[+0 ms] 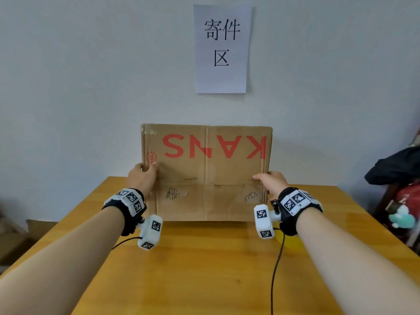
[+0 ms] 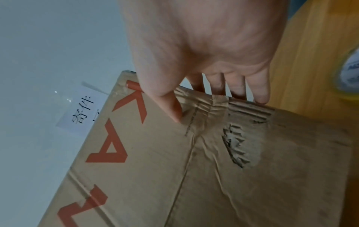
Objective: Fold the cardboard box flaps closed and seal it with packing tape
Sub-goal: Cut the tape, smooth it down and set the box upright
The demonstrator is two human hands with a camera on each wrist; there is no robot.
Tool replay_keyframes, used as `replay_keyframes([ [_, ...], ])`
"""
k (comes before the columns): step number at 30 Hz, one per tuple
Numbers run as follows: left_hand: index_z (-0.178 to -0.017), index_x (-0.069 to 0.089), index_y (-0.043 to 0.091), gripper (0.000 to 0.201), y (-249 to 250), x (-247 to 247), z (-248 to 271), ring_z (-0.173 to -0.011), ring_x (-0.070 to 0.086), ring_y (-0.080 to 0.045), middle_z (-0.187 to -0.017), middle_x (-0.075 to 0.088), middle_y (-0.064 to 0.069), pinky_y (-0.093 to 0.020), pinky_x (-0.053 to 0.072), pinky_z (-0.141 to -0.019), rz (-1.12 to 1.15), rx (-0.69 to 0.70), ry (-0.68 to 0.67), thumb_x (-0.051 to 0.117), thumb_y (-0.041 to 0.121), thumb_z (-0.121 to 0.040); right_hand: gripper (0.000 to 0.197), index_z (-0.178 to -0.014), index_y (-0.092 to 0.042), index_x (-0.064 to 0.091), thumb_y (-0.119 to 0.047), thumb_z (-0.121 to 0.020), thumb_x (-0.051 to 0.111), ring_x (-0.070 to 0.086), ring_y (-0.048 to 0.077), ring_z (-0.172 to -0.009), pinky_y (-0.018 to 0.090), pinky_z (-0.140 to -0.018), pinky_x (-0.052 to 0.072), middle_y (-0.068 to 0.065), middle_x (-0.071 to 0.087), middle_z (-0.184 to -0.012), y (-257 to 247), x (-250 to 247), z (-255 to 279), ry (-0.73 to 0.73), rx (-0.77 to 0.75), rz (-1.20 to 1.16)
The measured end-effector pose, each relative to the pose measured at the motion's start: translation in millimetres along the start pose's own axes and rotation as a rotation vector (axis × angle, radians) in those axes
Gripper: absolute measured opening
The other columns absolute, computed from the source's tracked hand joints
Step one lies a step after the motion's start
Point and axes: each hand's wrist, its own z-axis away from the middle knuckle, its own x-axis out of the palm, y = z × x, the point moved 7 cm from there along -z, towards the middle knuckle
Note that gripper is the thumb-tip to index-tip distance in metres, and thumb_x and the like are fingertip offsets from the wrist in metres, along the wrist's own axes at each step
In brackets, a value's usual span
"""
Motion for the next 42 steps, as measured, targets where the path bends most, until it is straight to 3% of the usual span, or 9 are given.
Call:
replay_keyframes([
  [8, -0.142, 0.05, 0.018, 0.054, 32.0, -41.3, 17.9, -0.122, 0.055, -0.03, -0.135, 0.06, -0.007, -0.042, 0.044, -0.104, 0.014, 0.049, 0.078, 0.054, 0.04, -0.092, 0.014, -0.092, -0.012, 0.069, -0.004, -0.091, 0.058, 0.064, 0.03, -0.095, 0.038, -0.087, 0.054, 0.011, 0.07, -0.101, -31.5, -28.1, 37.1, 0.15, -0.137, -0.177],
  [14, -0.144, 0.047, 0.009, 0.059, 16.7, -38.8, 23.7, -0.127, 0.053, -0.03, -0.141, 0.054, -0.012, -0.044, 0.042, -0.109, -0.052, 0.047, -0.05, 0.065, 0.025, -0.09, 0.047, -0.144, -0.02, 0.049, -0.019, -0.098, 0.06, 0.053, 0.029, -0.124, 0.052, -0.104, 0.045, 0.002, 0.056, -0.135, -18.3, -20.1, 50.4, 0.001, -0.093, -0.189],
  [20, -0.097, 0.058, 0.007, 0.055, 1.9, -36.3, 43.5, -0.088, 0.061, -0.031, -0.094, 0.063, -0.015, -0.041, 0.05, -0.076, 0.033, -0.034, -0.161, 0.047, 0.061, -0.095, 0.037, -0.125, -0.018, 0.055, -0.044, -0.101, 0.044, 0.058, 0.029, -0.113, 0.053, -0.096, 0.048, 0.003, 0.06, -0.125, 1.2, -20.5, 57.2, -0.039, 0.007, -0.295],
  [23, -0.117, 0.049, 0.01, 0.051, -5.1, -37.8, 58.9, -0.082, 0.06, -0.024, -0.094, 0.059, -0.005, -0.036, 0.051, -0.066, -0.004, 0.032, -0.191, 0.055, 0.055, -0.093, 0.027, -0.11, -0.017, 0.06, -0.027, -0.102, 0.037, 0.062, 0.031, -0.106, 0.053, -0.099, 0.047, 0.004, 0.065, -0.122, 17.9, -22.5, 58.0, -0.024, 0.057, -0.439],
  [25, -0.136, 0.044, 0.014, 0.061, -19.2, -35.0, 61.4, -0.107, 0.061, -0.03, -0.117, 0.056, 0.0, -0.04, 0.055, -0.072, -0.049, -0.001, -0.252, 0.07, 0.044, -0.088, 0.016, -0.097, -0.013, 0.059, -0.009, -0.098, 0.044, 0.06, 0.029, -0.104, 0.053, -0.098, 0.049, 0.009, 0.062, -0.121, 26.7, -24.5, 58.3, -0.001, 0.065, -0.365],
  [27, -0.134, 0.047, 0.016, 0.055, -38.7, -28.3, 59.7, -0.118, 0.057, -0.035, -0.128, 0.058, -0.005, -0.048, 0.056, -0.083, -0.093, -0.088, -0.302, 0.073, 0.028, -0.088, 0.026, -0.111, -0.011, 0.059, 0.004, -0.092, 0.049, 0.057, 0.027, -0.105, 0.05, -0.097, 0.051, 0.011, 0.06, -0.115, 37.0, -20.7, 55.9, -0.016, 0.066, -0.223],
  [31, -0.138, 0.046, 0.011, 0.044, -72.2, -11.9, 60.0, -0.121, 0.053, -0.04, -0.136, 0.054, -0.017, -0.052, 0.055, -0.083, -0.17, -0.221, -0.313, 0.06, 0.019, -0.097, 0.065, -0.151, -0.015, 0.038, -0.004, -0.091, 0.062, 0.055, 0.034, -0.117, 0.049, -0.097, 0.052, 0.014, 0.055, -0.128, 60.2, 0.0, 52.0, -0.147, 0.084, 0.141],
  [38, -0.118, 0.05, 0.008, 0.019, -101.7, 10.3, 49.5, -0.097, 0.051, -0.035, -0.114, 0.054, -0.016, -0.057, 0.055, -0.085, -0.175, -0.313, -0.262, 0.048, 0.012, -0.1, 0.066, -0.15, -0.006, 0.035, -0.024, -0.094, 0.066, 0.056, 0.038, -0.121, 0.049, -0.1, 0.051, 0.019, 0.051, -0.141, 102.1, 23.8, 22.7, -0.172, 0.214, 0.349],
  [42, -0.133, 0.049, 0.007, 0.038, -109.5, 18.0, 40.7, -0.116, 0.053, -0.044, -0.13, 0.054, -0.02, -0.053, 0.054, -0.083, -0.128, -0.355, -0.242, 0.052, 0.028, -0.101, 0.065, -0.15, -0.005, 0.033, -0.007, -0.092, 0.063, 0.057, 0.039, -0.12, 0.049, -0.101, 0.051, 0.021, 0.048, -0.14, 110.9, 33.9, 5.9, -0.178, 0.24, 0.377],
])
